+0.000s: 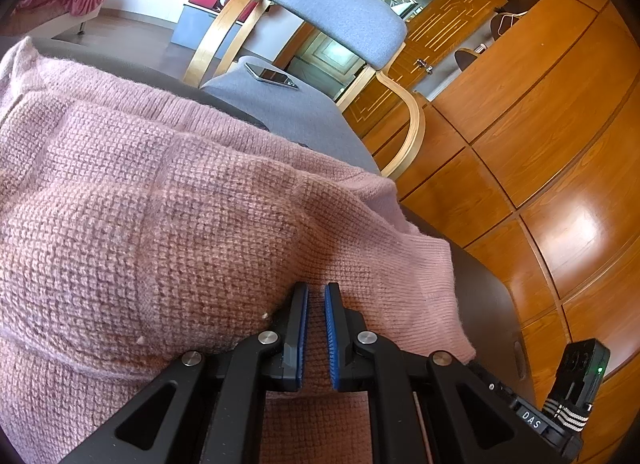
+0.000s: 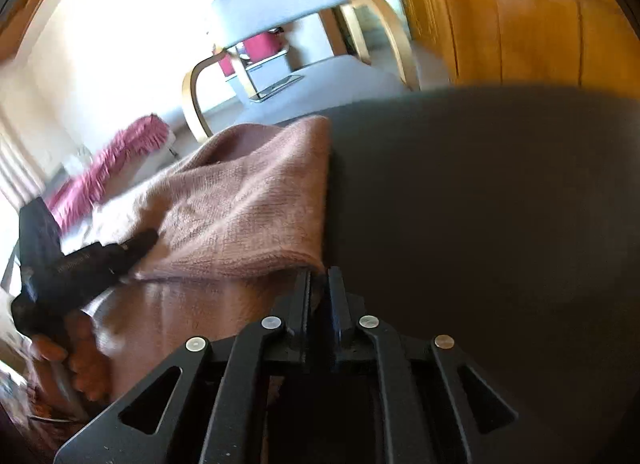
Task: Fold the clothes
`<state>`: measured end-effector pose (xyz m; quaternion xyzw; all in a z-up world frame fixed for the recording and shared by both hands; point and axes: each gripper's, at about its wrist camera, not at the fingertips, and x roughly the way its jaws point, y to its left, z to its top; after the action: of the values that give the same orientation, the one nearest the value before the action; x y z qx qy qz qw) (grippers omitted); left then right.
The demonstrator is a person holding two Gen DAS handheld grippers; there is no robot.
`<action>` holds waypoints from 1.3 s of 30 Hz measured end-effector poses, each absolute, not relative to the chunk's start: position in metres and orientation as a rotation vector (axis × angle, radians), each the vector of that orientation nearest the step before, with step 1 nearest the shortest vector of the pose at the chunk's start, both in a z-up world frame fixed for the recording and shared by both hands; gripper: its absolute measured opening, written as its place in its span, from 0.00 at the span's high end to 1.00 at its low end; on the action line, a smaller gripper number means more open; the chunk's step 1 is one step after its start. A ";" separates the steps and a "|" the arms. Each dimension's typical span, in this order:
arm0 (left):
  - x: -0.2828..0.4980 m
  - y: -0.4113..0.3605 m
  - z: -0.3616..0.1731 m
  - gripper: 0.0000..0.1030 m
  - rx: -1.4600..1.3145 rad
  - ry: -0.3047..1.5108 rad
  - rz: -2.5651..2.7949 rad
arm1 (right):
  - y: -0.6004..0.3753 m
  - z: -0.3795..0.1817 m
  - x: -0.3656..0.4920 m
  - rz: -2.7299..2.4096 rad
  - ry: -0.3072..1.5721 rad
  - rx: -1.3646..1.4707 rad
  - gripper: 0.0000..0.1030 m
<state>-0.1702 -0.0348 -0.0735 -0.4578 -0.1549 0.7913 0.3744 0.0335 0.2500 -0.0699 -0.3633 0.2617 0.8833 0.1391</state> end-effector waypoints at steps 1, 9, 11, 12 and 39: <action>-0.170 -0.035 -0.073 0.92 -1.171 -0.395 2.028 | 0.249 -0.071 0.036 2.560 0.763 -1.062 0.85; -0.169 -0.032 -0.072 0.92 -1.170 -0.370 2.051 | 0.221 -0.069 0.044 2.652 0.732 -1.145 0.61; -0.169 -0.029 -0.071 0.92 -1.174 -0.349 2.066 | 0.216 -0.069 0.045 2.666 0.748 -1.175 0.61; -0.168 -0.028 -0.070 0.92 -1.177 -0.338 2.074 | 0.215 -0.068 0.046 2.671 0.745 -1.188 0.61; -0.057 -0.021 -0.053 0.87 -1.114 0.154 1.735 | 0.198 -0.065 0.057 2.621 0.462 -1.192 0.96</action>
<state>-0.0572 -0.0209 -0.0526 -0.4630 0.0640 0.7210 0.5116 0.0575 0.1982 -0.0650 -0.4062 0.1573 0.8931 0.1126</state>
